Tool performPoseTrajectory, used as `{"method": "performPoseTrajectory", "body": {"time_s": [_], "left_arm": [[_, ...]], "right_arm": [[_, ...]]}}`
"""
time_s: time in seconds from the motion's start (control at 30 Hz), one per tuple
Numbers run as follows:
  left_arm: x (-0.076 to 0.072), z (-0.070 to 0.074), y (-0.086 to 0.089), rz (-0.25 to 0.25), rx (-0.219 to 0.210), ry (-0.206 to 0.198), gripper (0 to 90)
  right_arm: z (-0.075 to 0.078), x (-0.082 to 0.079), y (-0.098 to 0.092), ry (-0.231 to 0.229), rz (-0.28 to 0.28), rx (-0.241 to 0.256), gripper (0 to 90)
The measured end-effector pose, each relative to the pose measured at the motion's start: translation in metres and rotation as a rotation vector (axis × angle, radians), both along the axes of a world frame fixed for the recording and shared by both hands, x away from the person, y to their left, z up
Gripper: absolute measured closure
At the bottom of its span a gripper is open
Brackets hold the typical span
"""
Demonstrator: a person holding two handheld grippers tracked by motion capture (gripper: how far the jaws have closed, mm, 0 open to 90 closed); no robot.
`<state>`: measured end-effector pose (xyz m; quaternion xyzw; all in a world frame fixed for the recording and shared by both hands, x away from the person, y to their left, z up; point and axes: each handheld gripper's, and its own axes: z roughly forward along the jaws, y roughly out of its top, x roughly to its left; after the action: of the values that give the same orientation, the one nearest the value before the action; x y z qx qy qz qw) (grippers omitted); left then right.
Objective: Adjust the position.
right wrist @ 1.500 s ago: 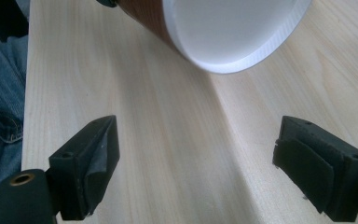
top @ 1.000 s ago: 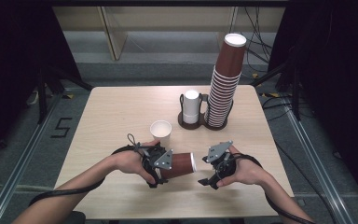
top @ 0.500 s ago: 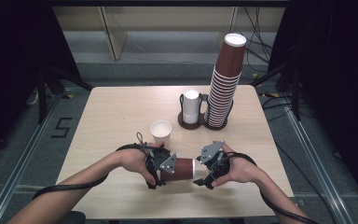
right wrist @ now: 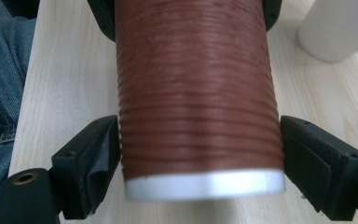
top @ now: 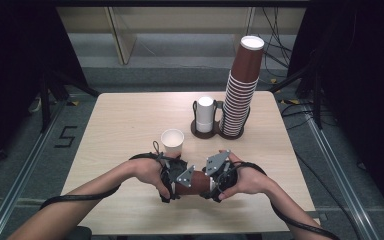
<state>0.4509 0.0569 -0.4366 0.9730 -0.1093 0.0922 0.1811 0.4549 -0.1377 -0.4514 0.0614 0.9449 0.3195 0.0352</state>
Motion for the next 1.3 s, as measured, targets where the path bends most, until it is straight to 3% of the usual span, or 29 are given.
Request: {"method": "performPoseTrajectory", "body": {"time_s": [0.13,0.2,0.33,0.47,0.5,0.63,0.67,0.83,0.87,0.9,1.0,1.03,1.23,1.27,1.3], "left_arm": [[-0.001,-0.001,0.0,0.004,0.007,0.001,9.1],[-0.001,-0.001,0.0,0.003,0.01,0.002,9.1],[0.0,-0.001,-0.001,-0.008,0.008,-0.002,9.1],[-0.001,-0.001,-0.003,-0.013,0.016,-0.003,9.1],[0.0,-0.001,-0.005,-0.034,0.011,-0.014,9.1],[-0.001,-0.001,-0.006,-0.038,0.01,-0.014,9.0],[-0.001,-0.001,-0.007,-0.045,0.008,-0.019,9.0],[0.003,-0.001,-0.009,-0.115,-0.017,-0.037,6.9],[-0.002,-0.002,-0.005,-0.026,-0.019,-0.012,5.7],[-0.002,-0.001,-0.004,-0.025,-0.026,-0.029,5.7],[-0.001,-0.001,-0.001,-0.003,-0.053,-0.014,0.0],[-0.001,-0.001,0.002,0.011,-0.064,-0.012,0.0],[0.001,-0.002,0.008,0.044,-0.077,-0.005,0.0],[0.0,-0.003,0.01,0.057,-0.078,0.011,0.0],[0.001,-0.003,0.011,0.064,-0.09,0.018,0.0]], "right_arm": [[-0.001,0.001,0.005,-0.003,0.011,0.0,15.6],[-0.001,-0.001,0.007,0.021,-0.006,0.0,15.7],[-0.004,0.001,0.012,-0.004,0.037,0.007,16.1],[-0.005,0.002,0.014,-0.005,0.039,0.006,17.1],[-0.005,0.002,0.014,-0.007,0.042,0.006,18.8],[-0.006,0.001,0.015,-0.011,0.039,0.003,21.1],[-0.006,-0.002,0.014,0.01,0.018,-0.001,21.3],[-0.008,-0.002,0.011,-0.013,0.033,0.014,21.5],[-0.009,-0.001,0.009,-0.031,0.056,0.025,21.4],[-0.009,-0.001,0.009,-0.031,0.056,0.025,21.4],[-0.009,-0.005,0.005,-0.025,0.034,0.043,21.5],[-0.009,-0.002,0.003,-0.077,0.079,0.061,21.5],[-0.009,-0.006,-0.005,-0.055,0.042,0.093,21.5],[-0.009,-0.004,-0.006,-0.082,0.064,0.103,21.5],[-0.009,-0.008,-0.008,-0.056,0.034,0.106,21.5]]}}
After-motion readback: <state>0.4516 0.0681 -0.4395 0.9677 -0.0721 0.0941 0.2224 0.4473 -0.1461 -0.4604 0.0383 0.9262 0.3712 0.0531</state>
